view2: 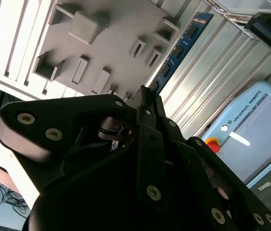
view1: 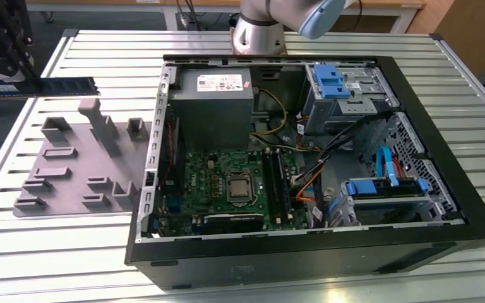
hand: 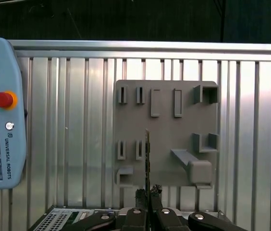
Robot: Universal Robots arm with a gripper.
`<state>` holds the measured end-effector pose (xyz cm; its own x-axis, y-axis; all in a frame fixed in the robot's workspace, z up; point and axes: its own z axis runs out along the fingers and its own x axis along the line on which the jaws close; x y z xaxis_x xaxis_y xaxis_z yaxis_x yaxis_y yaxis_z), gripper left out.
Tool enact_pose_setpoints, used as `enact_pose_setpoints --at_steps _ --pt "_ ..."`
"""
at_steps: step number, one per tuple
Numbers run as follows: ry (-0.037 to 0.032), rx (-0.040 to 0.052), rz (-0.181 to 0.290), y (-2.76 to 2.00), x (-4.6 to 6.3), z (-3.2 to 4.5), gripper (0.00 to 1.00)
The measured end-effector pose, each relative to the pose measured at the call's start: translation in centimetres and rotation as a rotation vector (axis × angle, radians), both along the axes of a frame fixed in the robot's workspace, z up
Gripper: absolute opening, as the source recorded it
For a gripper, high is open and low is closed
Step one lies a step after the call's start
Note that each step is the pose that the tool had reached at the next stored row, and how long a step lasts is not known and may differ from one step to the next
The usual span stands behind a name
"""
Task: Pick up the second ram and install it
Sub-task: 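Pick up the second ram and move it above second insertion slot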
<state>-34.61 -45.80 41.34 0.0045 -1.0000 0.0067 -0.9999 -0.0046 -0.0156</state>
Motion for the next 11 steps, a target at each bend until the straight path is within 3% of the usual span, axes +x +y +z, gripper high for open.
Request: enact_pose_setpoints --at_steps 11 --pt "0.0000 0.0000 0.000 0.00 1.3 0.00 0.14"
